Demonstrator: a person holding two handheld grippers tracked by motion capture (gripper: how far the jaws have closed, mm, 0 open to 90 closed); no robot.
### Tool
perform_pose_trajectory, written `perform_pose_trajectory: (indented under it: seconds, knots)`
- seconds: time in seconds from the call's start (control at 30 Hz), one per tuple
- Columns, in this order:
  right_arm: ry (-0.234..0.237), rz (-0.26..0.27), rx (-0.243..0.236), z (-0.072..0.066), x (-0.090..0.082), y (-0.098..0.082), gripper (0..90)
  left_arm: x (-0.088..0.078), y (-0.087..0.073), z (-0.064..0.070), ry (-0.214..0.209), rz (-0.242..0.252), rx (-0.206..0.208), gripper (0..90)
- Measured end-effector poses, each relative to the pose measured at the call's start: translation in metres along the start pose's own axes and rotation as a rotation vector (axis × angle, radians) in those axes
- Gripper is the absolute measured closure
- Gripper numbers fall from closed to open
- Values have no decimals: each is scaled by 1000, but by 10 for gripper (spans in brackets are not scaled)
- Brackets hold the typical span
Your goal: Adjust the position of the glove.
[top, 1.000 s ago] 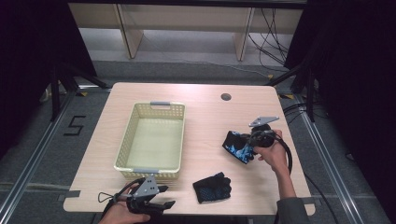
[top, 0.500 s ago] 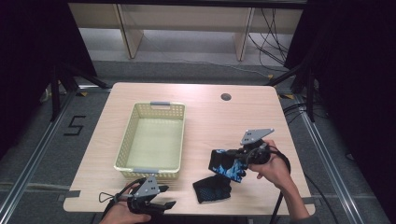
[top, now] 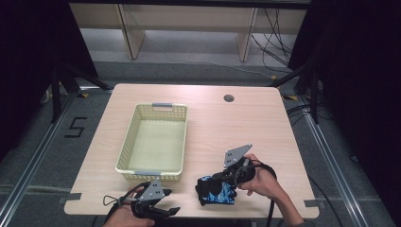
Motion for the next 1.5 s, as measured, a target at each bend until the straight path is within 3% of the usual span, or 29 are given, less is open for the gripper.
perform_pose_trajectory:
  seconds: [0.13,0.2,0.27,0.33,0.37,0.4,0.47,0.5,0.53,0.57,0.67,0.7,0.73,0.77,0.8,0.9,0.93,1.03,1.07,1.1,1.17,1.2,1.23,1.27,1.33,1.4,1.43,1.5]
  knots:
    - [28,-10,-23,1,6,1,870,0,1,0,-4,0,8,326]
    - [43,-34,-24,0,10,0,870,0,1,3,-9,-5,-20,302]
    - [51,-49,-45,2,14,-1,869,0,0,1,0,-9,15,289]
    - [52,-78,-41,4,16,-4,868,2,1,3,-12,4,-10,279]
    - [49,-91,8,2,16,-7,867,2,-1,3,-7,-8,-20,277]
    - [60,-91,-27,6,17,-6,867,2,0,2,-7,-6,10,274]
    - [52,-92,-49,11,19,-6,865,2,0,5,-13,-5,-27,269]
    - [69,-93,-56,11,20,-6,863,2,0,4,-16,-2,-6,268]
    - [52,-123,-46,14,22,-10,858,2,0,5,-14,-11,-18,264]
    - [49,-131,-40,14,23,-11,856,3,0,5,-21,-4,1,262]
    - [40,-136,-59,17,24,-11,836,4,-1,7,-23,-17,-3,251]
    - [32,-135,-17,16,24,-11,826,5,-1,7,-26,-13,19,251]
    - [21,-128,-24,18,23,-10,810,5,-2,8,-21,-24,2,251]
    - [10,-113,5,18,22,-9,779,5,-1,9,-27,-21,10,251]
    - [-2,-99,10,19,21,-8,775,6,-1,11,-32,-19,-16,251]
    - [-67,-56,50,23,13,-5,668,7,0,9,-26,-15,8,260]
    - [-91,-45,70,24,11,-5,666,7,0,10,-19,-22,-21,263]
    - [-153,30,168,25,0,-6,657,7,1,9,-13,-18,-24,274]
    - [-180,82,228,23,-3,-7,638,7,1,9,-17,-17,-25,278]
    - [-181,86,238,23,-6,-10,629,7,2,9,-14,-18,-23,279]
    - [-245,138,344,20,-14,-23,588,8,2,8,-6,-21,-7,284]
    - [-245,138,344,20,-14,-23,588,8,3,10,-16,-8,-6,284]
    - [-260,152,379,19,-17,-27,567,9,2,11,-9,-20,-27,285]
    - [-275,177,459,13,-22,-36,535,10,3,11,-12,-17,-7,288]
    - [-280,194,476,12,-23,-37,527,11,4,15,-24,-18,-31,288]
    - [-285,217,512,7,-23,-46,502,12,6,17,-22,-17,-29,289]
    - [-294,232,528,5,-22,-50,502,13,7,17,-24,-16,-7,290]
    - [-263,229,552,1,-17,-56,476,15,9,20,-21,-15,-37,291]
Point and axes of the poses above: each handheld gripper's, and its own axes: x roughly forward along the jaws, y roughly out of its top, z roughly to its right, the point moved 10 cm from there along x, roughly forward along the jaws, and after that the axes turned 10 degrees about y, right-handed, at the moved point
